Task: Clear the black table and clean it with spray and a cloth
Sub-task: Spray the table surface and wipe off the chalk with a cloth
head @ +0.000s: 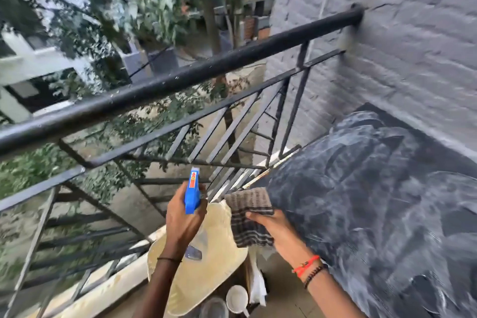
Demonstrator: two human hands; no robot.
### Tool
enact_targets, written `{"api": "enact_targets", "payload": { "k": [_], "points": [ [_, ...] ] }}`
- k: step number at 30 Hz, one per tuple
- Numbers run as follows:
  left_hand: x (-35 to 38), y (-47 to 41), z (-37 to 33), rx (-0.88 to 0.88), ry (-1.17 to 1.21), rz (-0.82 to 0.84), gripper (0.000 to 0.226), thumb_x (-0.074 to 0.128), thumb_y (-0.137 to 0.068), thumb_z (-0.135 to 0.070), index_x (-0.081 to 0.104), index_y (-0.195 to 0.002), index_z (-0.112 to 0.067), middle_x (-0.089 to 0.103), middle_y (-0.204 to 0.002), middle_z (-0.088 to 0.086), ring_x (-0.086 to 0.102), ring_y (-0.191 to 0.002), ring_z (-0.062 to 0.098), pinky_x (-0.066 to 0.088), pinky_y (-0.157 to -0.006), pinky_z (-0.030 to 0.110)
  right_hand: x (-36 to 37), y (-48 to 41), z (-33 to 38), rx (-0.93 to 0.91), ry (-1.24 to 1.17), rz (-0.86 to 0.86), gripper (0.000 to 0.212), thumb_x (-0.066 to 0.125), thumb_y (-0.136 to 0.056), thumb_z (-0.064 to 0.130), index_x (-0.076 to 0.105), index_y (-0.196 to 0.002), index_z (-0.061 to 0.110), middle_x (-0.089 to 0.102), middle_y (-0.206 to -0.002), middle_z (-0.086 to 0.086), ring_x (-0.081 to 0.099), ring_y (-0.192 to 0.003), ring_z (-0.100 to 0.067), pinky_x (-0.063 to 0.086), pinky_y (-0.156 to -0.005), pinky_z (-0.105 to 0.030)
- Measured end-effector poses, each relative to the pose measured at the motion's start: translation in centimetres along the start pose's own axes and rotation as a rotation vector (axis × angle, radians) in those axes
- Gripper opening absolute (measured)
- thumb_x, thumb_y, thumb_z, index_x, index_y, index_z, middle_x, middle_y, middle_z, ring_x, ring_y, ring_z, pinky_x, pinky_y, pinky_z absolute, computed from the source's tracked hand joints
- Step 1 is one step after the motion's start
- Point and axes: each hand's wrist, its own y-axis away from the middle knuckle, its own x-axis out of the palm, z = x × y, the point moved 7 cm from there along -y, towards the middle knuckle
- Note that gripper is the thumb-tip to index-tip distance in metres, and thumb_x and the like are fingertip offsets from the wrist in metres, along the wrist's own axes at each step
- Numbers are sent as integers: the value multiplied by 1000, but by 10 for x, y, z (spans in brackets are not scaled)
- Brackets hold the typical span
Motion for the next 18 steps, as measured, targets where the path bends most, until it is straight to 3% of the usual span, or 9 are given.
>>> {"api": "enact_targets", "payload": {
  "k": [2, 5, 8, 11, 15, 18],
  "points": [
    [18, -4, -22, -17, -63, 88, 19, 55, -64, -23, 61, -81, -29, 66, -66, 0, 64, -62, 23, 52, -63, 43, -33, 13, 13, -8, -75, -40, 23, 74, -73, 0, 70, -96, -2, 72, -90, -20, 70, -81, -30, 57, -80, -40],
    [50, -10, -56, -8, -101, 171, 10, 56, -67, -34, 59, -74, -28, 65, -57, 0, 64, -56, 17, 50, -60, 37, -83, 27, 27, -20, -149, -134, 26, 77, -70, 1, 71, -95, -1, 71, -93, -21, 68, -90, -35, 51, -90, -49],
    [92, -9, -91, -1, -100, 249, 21, 57, -65, -39, 55, -67, -19, 64, -54, 3, 61, -55, 22, 48, -60, 38, -137, 44, 41, -75, -228, -247, 31, 79, -66, 1, 71, -95, -4, 70, -95, -23, 66, -94, -36, 48, -94, -52],
    [137, 0, -126, 45, -35, 361, 14, 55, -64, -30, 49, -60, -18, 51, -45, -3, 47, -40, 4, 41, -49, 25, -182, 58, 49, -93, -313, -292, 59, 88, -47, 17, 70, -98, -5, 70, -96, -24, 66, -92, -36, 51, -90, -51],
    [198, 10, -162, 98, -40, 484, 12, 63, -72, -22, 55, -70, -13, 56, -58, 5, 50, -45, 12, 41, -47, 16, -238, 67, 55, -93, -425, -342, 25, 70, -75, -3, 68, -100, -3, 73, -83, -16, 71, -71, -25, 58, -72, -44],
    [243, 12, -183, 96, -22, 527, 18, 67, -82, -10, 53, -72, -11, 52, -57, 5, 51, -45, 14, 38, -40, 11, -279, 67, 61, -107, -493, -362, 22, 66, -78, -4, 68, -100, 0, 73, -82, -15, 71, -71, -24, 60, -64, -39]
  ]
}}
